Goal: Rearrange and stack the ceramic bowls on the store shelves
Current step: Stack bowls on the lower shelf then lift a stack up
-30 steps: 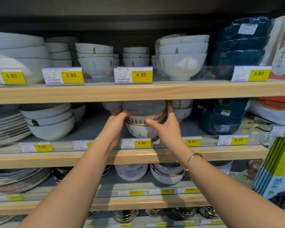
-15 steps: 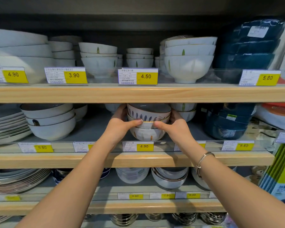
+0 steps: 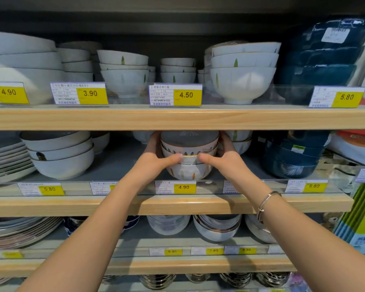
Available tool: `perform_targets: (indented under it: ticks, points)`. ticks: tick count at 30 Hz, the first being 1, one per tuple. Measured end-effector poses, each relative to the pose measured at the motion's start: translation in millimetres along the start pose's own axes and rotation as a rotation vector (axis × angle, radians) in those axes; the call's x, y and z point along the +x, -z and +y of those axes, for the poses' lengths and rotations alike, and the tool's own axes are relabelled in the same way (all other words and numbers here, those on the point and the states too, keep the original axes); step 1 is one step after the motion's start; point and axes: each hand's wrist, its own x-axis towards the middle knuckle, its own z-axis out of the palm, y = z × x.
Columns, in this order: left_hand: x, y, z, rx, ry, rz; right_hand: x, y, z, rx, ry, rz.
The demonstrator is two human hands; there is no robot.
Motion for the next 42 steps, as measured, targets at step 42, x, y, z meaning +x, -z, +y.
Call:
perform_targets:
  ticks: [42]
  points:
    - [-16, 33, 35, -0.106, 0.257, 0.060, 7, -31, -39, 0.150, -0.105, -0.261]
